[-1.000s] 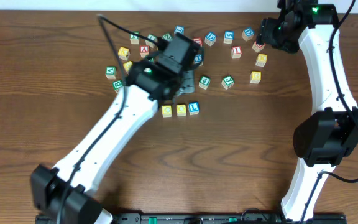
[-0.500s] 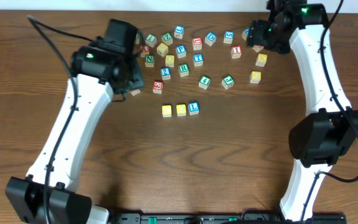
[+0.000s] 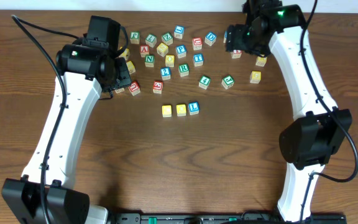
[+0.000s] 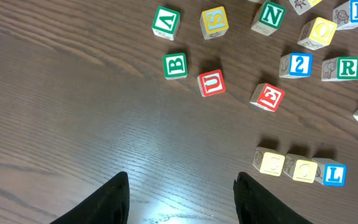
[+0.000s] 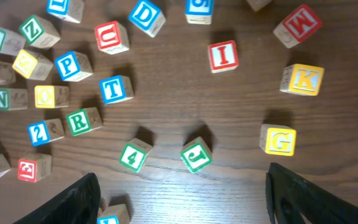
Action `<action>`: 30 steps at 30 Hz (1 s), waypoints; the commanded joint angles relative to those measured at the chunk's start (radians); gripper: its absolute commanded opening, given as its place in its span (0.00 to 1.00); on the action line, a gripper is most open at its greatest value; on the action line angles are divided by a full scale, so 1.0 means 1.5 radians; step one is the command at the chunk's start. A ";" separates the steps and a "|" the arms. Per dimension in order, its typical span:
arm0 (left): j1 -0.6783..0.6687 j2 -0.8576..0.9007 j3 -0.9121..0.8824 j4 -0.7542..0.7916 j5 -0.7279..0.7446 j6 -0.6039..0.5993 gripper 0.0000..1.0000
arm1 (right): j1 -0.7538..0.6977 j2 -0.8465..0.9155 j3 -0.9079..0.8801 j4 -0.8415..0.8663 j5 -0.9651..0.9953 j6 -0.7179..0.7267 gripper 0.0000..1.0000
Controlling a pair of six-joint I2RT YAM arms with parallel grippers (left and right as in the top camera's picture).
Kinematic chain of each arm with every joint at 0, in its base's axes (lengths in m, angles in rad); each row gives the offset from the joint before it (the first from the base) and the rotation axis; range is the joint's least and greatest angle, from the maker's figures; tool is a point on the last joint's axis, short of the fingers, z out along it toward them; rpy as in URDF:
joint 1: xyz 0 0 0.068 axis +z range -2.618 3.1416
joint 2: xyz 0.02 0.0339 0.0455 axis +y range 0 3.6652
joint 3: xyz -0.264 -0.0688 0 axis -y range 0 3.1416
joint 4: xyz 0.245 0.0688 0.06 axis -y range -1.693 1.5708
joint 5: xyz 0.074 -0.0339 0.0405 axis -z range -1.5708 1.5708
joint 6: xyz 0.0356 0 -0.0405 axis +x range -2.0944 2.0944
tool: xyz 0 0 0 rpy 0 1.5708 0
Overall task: Spell out CORL
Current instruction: 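Lift the left gripper and retract it to the pile's upper left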
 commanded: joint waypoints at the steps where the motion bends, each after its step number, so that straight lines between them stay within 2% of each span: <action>1: 0.003 -0.016 0.001 0.003 -0.008 0.011 0.54 | 0.018 0.006 -0.002 -0.002 0.001 -0.008 0.80; 30: 0.003 -0.001 0.001 0.002 -0.008 0.008 0.54 | 0.042 0.006 -0.002 -0.003 0.001 -0.008 0.81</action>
